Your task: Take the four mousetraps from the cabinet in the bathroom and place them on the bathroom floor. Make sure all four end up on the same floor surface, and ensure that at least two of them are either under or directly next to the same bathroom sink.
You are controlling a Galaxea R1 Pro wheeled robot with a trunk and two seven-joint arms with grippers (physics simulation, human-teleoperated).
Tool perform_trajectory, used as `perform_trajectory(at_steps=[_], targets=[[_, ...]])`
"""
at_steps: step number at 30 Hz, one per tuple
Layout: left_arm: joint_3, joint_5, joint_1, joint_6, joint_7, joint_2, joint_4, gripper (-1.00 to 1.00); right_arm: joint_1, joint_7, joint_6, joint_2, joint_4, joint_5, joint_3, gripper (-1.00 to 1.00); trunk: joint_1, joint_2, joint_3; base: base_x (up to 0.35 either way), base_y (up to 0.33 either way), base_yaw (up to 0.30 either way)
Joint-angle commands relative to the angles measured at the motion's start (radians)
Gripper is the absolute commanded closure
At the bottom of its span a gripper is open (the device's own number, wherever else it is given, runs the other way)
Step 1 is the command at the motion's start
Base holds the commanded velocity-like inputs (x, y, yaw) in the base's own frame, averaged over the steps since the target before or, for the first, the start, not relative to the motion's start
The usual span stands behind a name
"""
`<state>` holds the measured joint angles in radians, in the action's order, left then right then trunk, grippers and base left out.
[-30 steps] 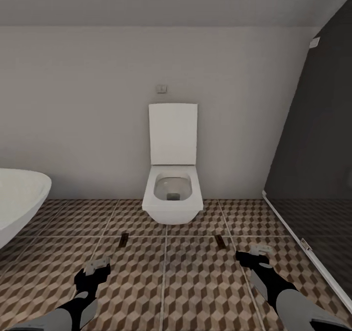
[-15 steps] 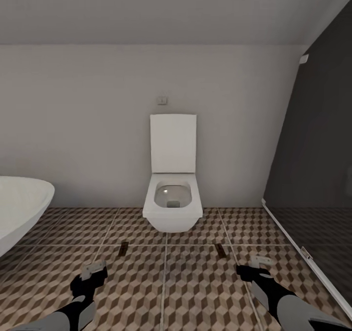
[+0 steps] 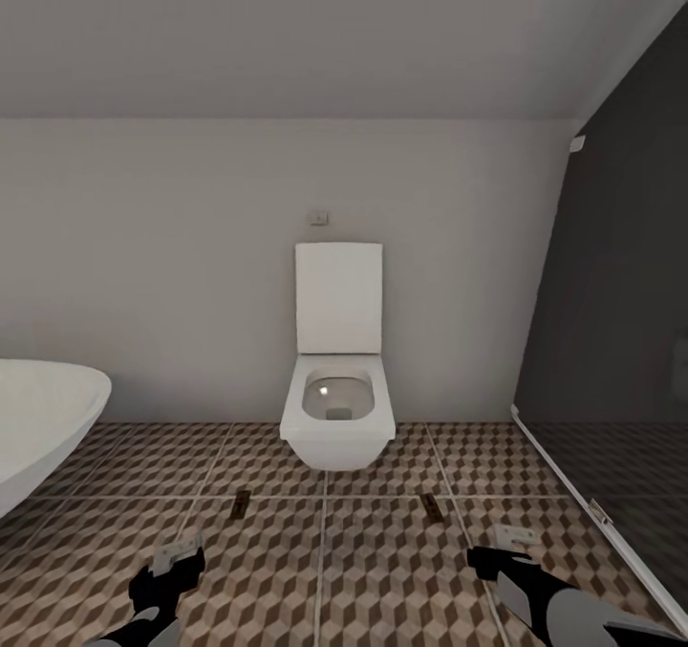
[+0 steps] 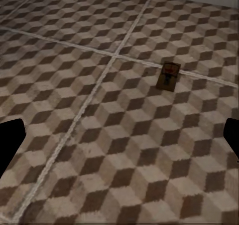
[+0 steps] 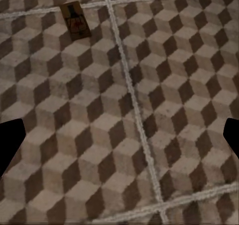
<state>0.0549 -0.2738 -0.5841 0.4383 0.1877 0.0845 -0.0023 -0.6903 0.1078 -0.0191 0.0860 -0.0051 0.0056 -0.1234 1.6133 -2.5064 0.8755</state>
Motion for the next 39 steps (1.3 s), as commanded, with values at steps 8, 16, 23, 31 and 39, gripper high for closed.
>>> perform_trajectory(at_steps=[8,16,23,31,39], targets=[[0.006,-0.005,0.047,-0.004,0.004,0.000,0.001,-1.00,0.004,0.006,-0.004,0.005,0.030,0.001,-0.005,-1.00,-0.004,0.002,-0.030,0.000,0.000,0.000],[0.006,-0.005,0.086,-0.009,0.004,0.000,0.001,-1.00,0.063,0.008,-0.006,0.020,0.034,0.001,-0.004,-1.00,-0.007,0.003,-0.061,0.000,0.000,0.000],[0.006,-0.005,0.105,-0.020,0.005,-0.001,0.001,-1.00,0.118,0.009,-0.011,0.032,0.034,0.002,-0.004,-1.00,-0.011,0.005,-0.088,0.000,0.000,0.000],[0.006,-0.005,0.127,-0.086,0.004,-0.003,0.001,-1.00,0.159,0.006,-0.019,0.037,0.034,0.002,-0.004,-1.00,-0.021,0.020,-0.118,0.000,0.000,0.000],[0.006,-0.005,0.146,-0.130,0.003,-0.001,0.001,-1.00,0.196,0.000,-0.020,0.040,0.035,0.002,-0.004,-1.00,-0.052,0.076,-0.143,0.000,0.000,0.000]])
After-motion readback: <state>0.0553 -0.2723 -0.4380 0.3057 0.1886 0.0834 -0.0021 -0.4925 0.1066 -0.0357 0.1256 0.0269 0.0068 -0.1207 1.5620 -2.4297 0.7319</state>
